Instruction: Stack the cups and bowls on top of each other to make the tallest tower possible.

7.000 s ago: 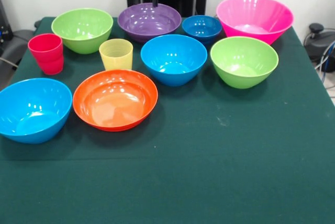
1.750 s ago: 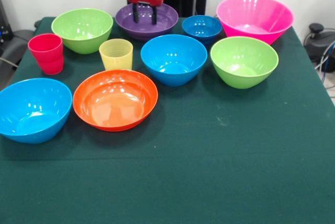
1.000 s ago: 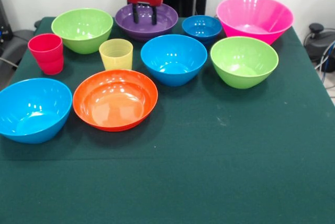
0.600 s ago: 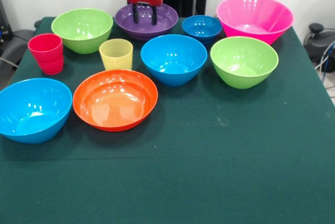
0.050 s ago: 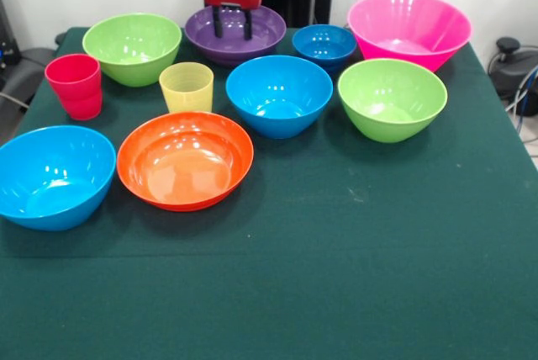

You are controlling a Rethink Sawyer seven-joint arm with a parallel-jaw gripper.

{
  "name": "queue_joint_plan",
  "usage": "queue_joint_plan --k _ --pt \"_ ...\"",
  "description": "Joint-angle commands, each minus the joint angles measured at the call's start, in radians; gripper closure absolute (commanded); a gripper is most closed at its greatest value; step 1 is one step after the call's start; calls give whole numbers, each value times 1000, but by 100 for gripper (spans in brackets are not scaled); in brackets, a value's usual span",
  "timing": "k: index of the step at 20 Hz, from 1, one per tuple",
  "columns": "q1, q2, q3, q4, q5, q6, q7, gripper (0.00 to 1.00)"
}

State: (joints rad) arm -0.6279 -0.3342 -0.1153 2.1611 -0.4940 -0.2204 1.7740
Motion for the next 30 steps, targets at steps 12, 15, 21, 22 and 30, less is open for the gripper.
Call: queue_joint_plan --k 12,15,21,22,30 --pt "-10 99 219 -287 -1 -64 110 0" --pt "-12 101 223 -294 -1 -59 108 0" --pt "-15 105 232 -318 -18 -68 97 0" --pt "-15 105 232 -321 -21 -71 96 0" --pt "-28 103 253 -343 -46 -56 92 0"
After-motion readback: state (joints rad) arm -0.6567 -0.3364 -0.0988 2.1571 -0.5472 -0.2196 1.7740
